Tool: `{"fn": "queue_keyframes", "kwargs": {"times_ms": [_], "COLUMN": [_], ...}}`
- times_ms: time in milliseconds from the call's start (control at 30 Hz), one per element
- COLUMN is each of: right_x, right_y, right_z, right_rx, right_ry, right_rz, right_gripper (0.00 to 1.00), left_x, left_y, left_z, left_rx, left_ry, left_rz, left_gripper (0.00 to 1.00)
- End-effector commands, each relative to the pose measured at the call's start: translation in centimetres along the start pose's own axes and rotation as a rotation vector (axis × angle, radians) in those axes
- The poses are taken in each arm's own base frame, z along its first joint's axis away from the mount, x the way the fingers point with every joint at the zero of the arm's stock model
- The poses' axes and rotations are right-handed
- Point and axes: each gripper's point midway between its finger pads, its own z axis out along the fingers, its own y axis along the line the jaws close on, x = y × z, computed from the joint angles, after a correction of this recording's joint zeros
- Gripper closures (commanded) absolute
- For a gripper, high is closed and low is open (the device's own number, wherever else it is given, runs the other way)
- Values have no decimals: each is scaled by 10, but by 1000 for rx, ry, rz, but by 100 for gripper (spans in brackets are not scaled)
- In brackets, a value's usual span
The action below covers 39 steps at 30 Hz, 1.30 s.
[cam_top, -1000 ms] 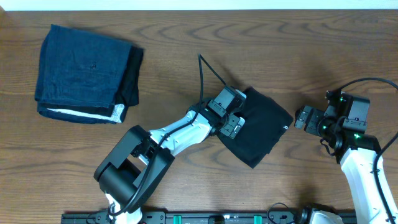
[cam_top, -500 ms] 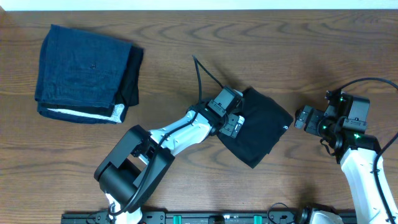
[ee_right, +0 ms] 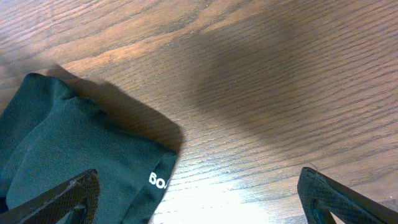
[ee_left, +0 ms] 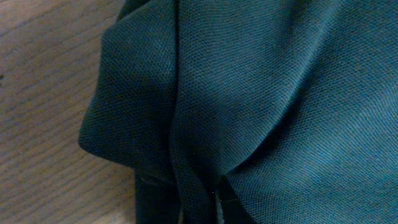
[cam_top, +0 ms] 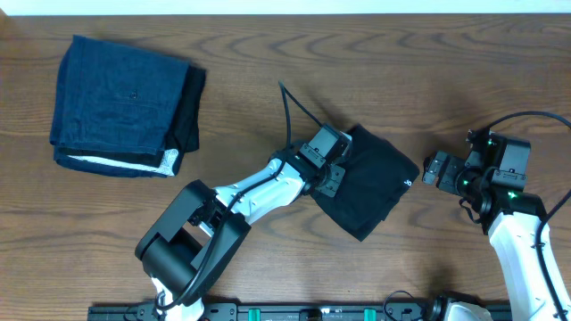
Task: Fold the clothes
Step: 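Grasp the folded black shirt bundle with the left gripper, then carry the shirt leftward and place it on the jeans stack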
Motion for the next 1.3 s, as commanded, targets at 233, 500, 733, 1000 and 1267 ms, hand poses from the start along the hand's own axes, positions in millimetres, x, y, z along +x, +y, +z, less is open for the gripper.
{"fn": "queue_keyframes", "kwargs": {"times_ms": [233,500,733,1000,1267], "right_x": [-9,-9,-9,-9,-9], "right_y": [-1,-1,-1,-1,-1], "right_z": [-5,-5,-5,-5,-5], "right_rx": [7,7,7,7,7], "right_ry": [-25,-25,-25,-25,-26], "right_rz": [-4,-4,-4,-4,-4], "right_gripper": [1,1,1,1,1], "left_x": [-40,-66,-77,-81,-91], "left_y": [36,51,85,149,192], "left_z": [-55,-131,-174,-213,-256], "left_rx": [-245,-295,-371,-583,-670], "left_ry": [-173,-306,-361,-383,-486], "left_rz": [30,110,169,146,37], "left_gripper": [94,94,94,94,94]}}
